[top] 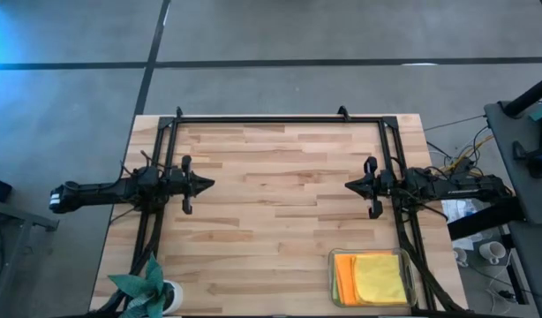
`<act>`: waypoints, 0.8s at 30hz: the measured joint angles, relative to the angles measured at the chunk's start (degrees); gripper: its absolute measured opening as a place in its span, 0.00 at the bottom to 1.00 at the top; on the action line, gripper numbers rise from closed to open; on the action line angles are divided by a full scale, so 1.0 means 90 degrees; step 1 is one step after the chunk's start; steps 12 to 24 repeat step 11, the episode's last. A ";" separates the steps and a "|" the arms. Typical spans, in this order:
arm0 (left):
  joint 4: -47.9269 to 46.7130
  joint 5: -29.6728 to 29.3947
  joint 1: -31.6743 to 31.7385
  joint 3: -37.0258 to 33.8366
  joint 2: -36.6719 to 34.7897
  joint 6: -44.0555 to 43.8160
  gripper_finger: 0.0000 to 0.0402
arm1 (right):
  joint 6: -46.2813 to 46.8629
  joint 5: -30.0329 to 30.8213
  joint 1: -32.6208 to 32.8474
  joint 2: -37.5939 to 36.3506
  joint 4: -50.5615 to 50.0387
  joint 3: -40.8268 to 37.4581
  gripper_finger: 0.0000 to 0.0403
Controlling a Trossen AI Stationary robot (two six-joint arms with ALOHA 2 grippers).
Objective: Fold microfiber towels
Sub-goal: Return to Home Position
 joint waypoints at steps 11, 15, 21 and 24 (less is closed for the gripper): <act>0.0000 -0.0001 0.0000 0.0000 0.0000 0.0000 0.02 | 0.0040 0.0000 -0.0002 0.0000 -0.0002 0.0000 0.02; 0.0000 -0.0001 0.0000 0.0000 0.0000 0.0000 0.02 | 0.0040 0.0000 -0.0002 0.0000 -0.0002 0.0000 0.02; 0.0000 -0.0001 0.0000 0.0000 0.0000 0.0000 0.02 | 0.0040 0.0000 -0.0002 0.0000 -0.0002 0.0000 0.02; 0.0000 -0.0001 0.0000 0.0000 0.0000 0.0000 0.02 | 0.0040 0.0000 -0.0002 0.0000 -0.0002 0.0000 0.02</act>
